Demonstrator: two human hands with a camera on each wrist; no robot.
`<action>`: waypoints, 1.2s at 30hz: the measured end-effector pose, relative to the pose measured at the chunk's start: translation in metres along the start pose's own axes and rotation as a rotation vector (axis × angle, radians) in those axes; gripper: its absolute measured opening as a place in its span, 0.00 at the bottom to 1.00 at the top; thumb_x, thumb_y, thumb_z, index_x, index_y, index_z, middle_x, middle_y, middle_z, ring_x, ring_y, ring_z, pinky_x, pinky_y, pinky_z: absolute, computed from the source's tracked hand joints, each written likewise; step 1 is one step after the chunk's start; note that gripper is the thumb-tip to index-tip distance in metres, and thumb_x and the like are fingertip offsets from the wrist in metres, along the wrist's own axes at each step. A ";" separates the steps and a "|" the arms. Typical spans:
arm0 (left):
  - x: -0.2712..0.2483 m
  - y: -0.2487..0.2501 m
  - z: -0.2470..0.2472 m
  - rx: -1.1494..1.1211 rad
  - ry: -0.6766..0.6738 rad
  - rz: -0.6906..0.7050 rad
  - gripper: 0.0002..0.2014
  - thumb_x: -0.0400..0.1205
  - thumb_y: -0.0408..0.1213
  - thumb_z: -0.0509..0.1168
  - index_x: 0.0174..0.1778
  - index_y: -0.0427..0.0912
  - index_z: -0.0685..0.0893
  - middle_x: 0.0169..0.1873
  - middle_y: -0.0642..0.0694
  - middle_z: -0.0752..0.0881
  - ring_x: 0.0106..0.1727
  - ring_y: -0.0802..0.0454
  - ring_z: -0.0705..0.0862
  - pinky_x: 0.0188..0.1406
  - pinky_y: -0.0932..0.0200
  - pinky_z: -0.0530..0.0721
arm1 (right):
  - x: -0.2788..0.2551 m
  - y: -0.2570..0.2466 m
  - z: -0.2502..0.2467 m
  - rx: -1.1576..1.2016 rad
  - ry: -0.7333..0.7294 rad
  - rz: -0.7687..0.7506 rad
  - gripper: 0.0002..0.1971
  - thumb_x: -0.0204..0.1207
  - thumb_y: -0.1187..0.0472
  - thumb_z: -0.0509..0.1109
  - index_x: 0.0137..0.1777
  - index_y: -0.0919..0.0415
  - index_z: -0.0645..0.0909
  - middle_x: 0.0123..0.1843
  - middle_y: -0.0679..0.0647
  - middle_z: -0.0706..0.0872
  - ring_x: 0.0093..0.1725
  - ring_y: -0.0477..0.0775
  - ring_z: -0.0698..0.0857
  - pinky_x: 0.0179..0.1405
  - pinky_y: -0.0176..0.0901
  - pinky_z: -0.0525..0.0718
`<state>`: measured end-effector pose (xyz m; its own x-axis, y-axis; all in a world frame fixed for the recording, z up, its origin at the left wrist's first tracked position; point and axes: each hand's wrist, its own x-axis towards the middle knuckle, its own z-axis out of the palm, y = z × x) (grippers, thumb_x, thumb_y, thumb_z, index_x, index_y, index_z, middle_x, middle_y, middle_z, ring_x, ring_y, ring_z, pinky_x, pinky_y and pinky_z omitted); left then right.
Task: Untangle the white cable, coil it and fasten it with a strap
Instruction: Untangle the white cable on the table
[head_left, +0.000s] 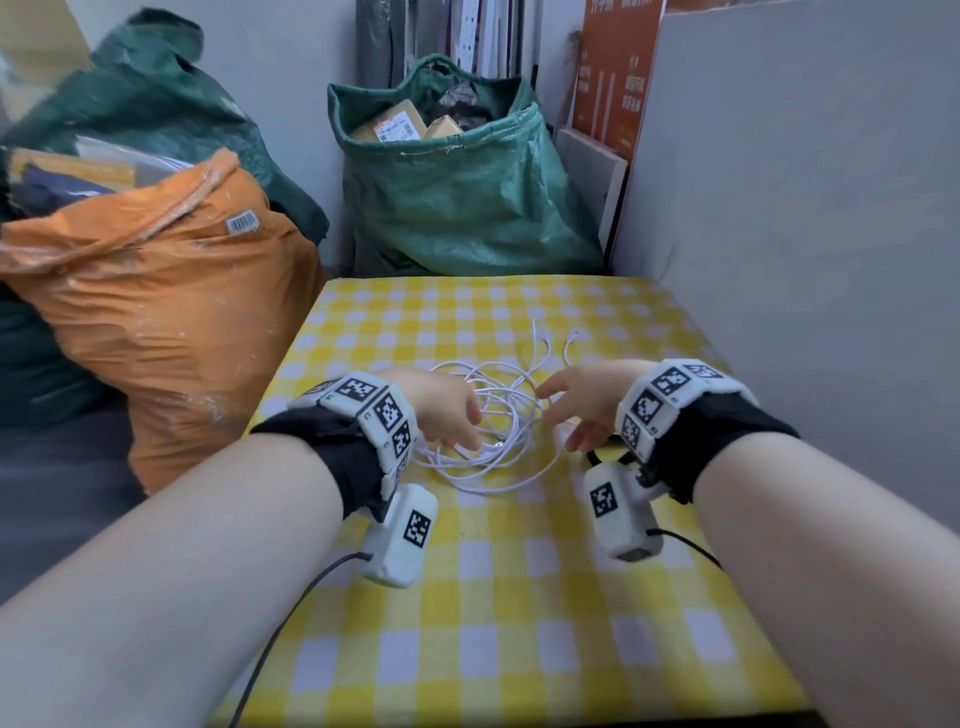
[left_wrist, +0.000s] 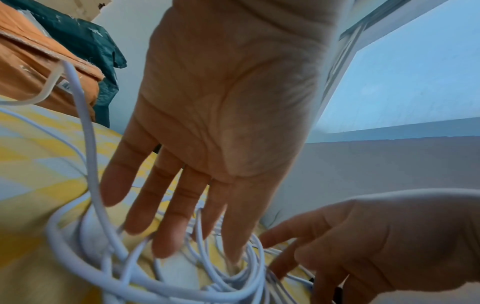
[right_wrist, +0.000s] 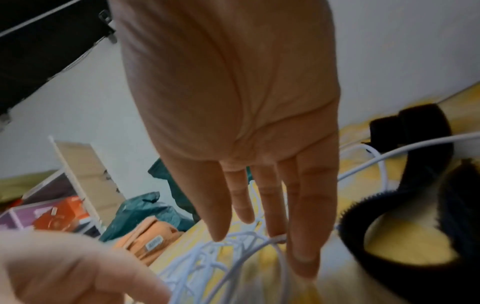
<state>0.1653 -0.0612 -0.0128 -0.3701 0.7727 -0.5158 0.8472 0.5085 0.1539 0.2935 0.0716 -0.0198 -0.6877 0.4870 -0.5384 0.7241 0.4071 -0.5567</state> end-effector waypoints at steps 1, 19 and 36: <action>-0.002 -0.002 -0.001 0.008 -0.003 -0.025 0.21 0.80 0.51 0.65 0.66 0.45 0.80 0.46 0.49 0.89 0.43 0.51 0.84 0.44 0.58 0.83 | 0.001 0.000 0.004 -0.060 0.012 0.005 0.24 0.79 0.65 0.66 0.75 0.60 0.70 0.48 0.56 0.81 0.39 0.60 0.85 0.53 0.55 0.86; -0.015 -0.021 -0.011 -0.611 0.276 0.149 0.13 0.85 0.36 0.59 0.34 0.42 0.80 0.17 0.49 0.74 0.20 0.57 0.75 0.34 0.57 0.74 | -0.013 -0.003 -0.035 0.145 0.821 -0.198 0.12 0.80 0.53 0.65 0.41 0.60 0.83 0.43 0.61 0.87 0.46 0.63 0.88 0.53 0.47 0.83; -0.051 0.001 -0.048 -0.463 0.476 0.210 0.15 0.87 0.40 0.56 0.38 0.45 0.83 0.30 0.49 0.73 0.35 0.52 0.71 0.29 0.61 0.68 | -0.061 -0.070 0.002 0.289 0.373 -0.570 0.13 0.80 0.61 0.62 0.53 0.66 0.86 0.38 0.53 0.85 0.29 0.50 0.79 0.24 0.37 0.80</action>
<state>0.1663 -0.0816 0.0543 -0.4330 0.9010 -0.0264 0.7084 0.3583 0.6081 0.2849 0.0117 0.0506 -0.8524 0.5120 0.1065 0.1814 0.4805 -0.8580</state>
